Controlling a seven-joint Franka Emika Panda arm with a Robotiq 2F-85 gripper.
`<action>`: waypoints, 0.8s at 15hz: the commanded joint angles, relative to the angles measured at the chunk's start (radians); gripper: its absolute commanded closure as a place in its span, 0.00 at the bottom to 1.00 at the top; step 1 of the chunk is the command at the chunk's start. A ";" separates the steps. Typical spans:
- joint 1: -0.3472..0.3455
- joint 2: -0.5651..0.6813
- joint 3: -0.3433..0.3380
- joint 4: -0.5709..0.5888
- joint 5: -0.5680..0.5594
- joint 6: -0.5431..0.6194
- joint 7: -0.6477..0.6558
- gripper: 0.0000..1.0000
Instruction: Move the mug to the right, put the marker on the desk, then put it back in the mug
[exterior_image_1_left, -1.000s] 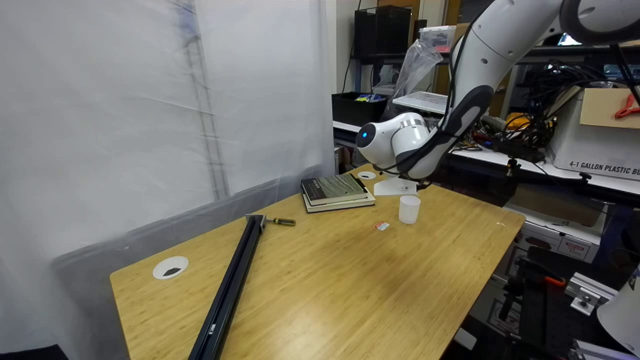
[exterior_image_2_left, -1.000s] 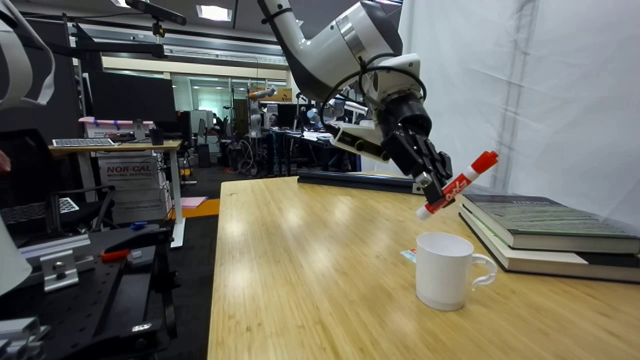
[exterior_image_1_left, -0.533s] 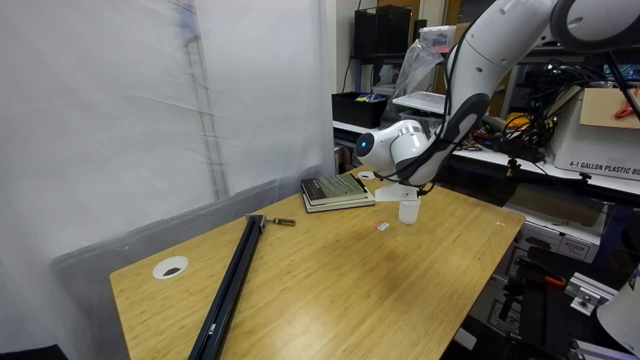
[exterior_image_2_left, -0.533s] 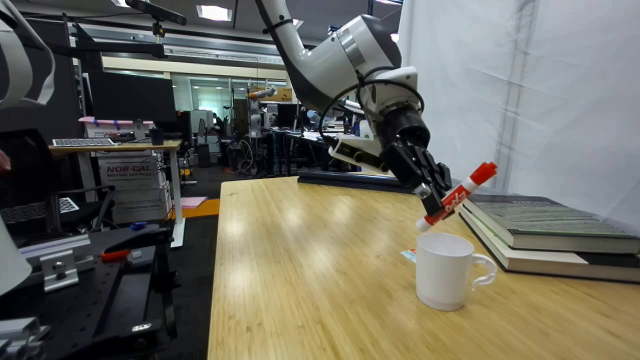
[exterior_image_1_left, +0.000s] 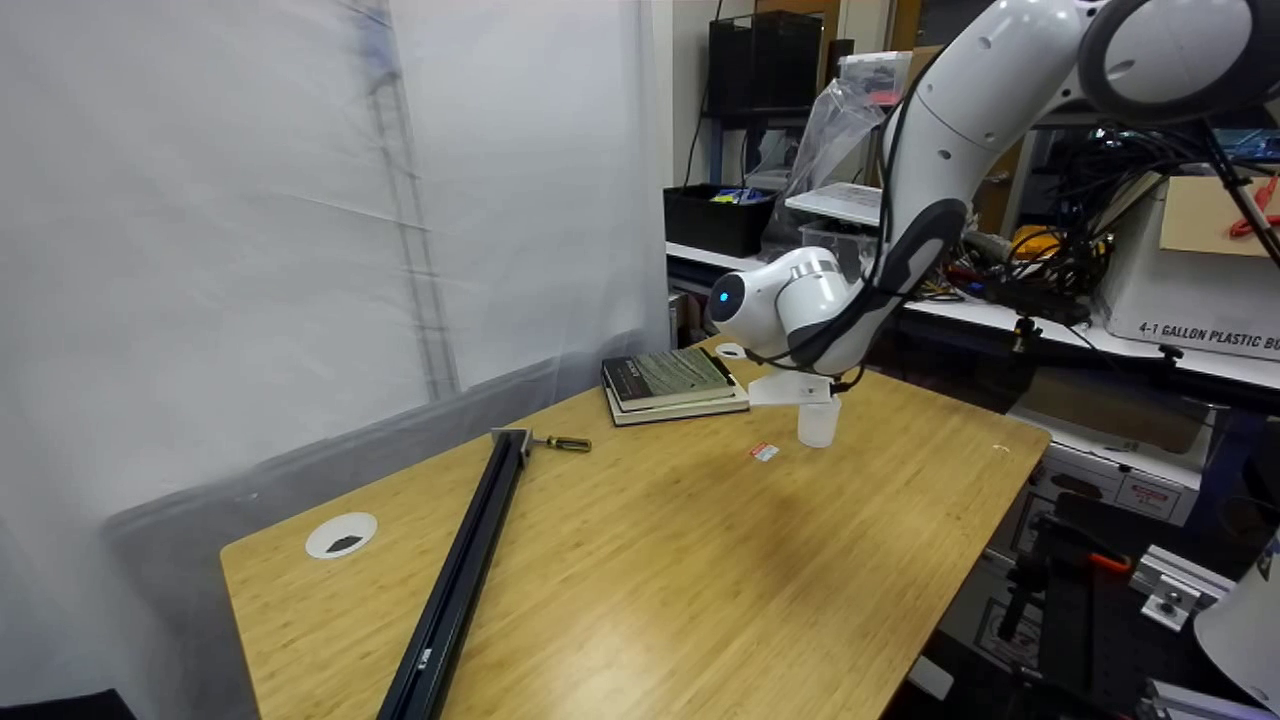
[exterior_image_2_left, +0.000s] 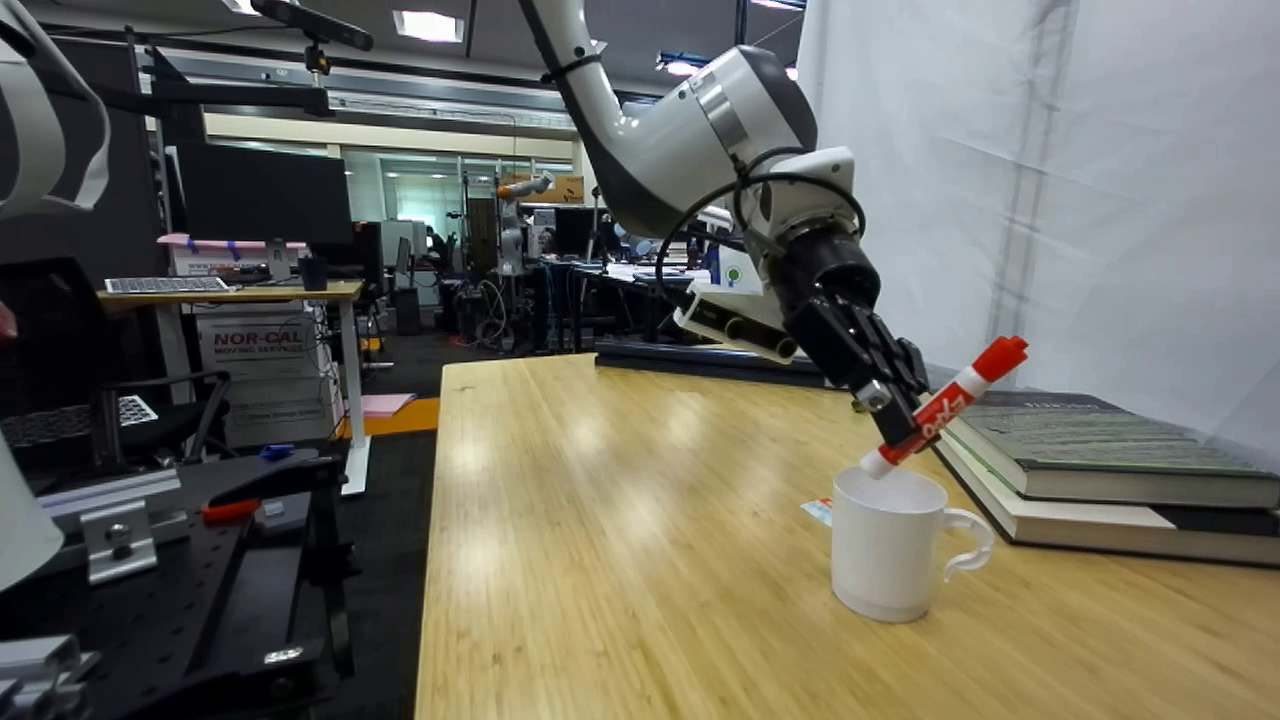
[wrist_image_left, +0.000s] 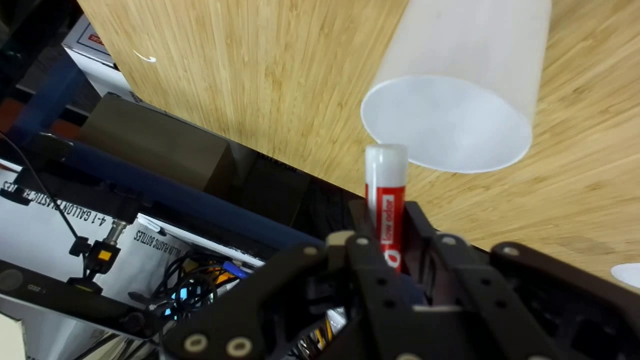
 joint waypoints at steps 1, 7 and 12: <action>-0.029 0.021 0.021 0.038 -0.043 -0.021 0.005 0.95; -0.048 0.058 0.020 0.077 -0.044 -0.016 -0.002 0.95; -0.046 0.082 0.019 0.099 -0.042 -0.018 -0.005 0.95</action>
